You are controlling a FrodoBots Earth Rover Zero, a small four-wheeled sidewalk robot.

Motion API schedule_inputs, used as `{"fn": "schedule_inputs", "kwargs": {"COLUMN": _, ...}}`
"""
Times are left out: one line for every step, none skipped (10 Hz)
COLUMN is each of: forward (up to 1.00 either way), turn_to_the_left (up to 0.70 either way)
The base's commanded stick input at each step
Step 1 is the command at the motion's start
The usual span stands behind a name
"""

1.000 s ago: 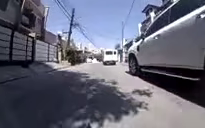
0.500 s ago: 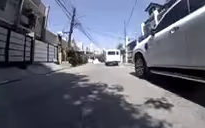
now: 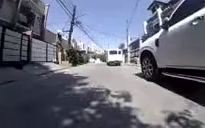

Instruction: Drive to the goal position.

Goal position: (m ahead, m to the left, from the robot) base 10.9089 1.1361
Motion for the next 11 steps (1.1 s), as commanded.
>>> {"fn": "schedule_inputs", "kwargs": {"forward": 1.0, "turn_to_the_left": 0.0}}
{"fn": "schedule_inputs", "kwargs": {"forward": 1.0, "turn_to_the_left": 0.0}}
{"fn": "schedule_inputs", "kwargs": {"forward": 1.0, "turn_to_the_left": 0.0}}
{"fn": "schedule_inputs", "kwargs": {"forward": 1.0, "turn_to_the_left": 0.0}}
{"fn": "schedule_inputs", "kwargs": {"forward": 1.0, "turn_to_the_left": 0.0}}
{"fn": "schedule_inputs", "kwargs": {"forward": 1.0, "turn_to_the_left": 0.0}}
{"fn": "schedule_inputs", "kwargs": {"forward": 1.0, "turn_to_the_left": 0.0}}
{"fn": "schedule_inputs", "kwargs": {"forward": 1.0, "turn_to_the_left": 0.0}}
{"fn": "schedule_inputs", "kwargs": {"forward": 1.0, "turn_to_the_left": 0.0}}
{"fn": "schedule_inputs", "kwargs": {"forward": 1.0, "turn_to_the_left": 0.0}}
{"fn": "schedule_inputs", "kwargs": {"forward": 1.0, "turn_to_the_left": 0.0}}
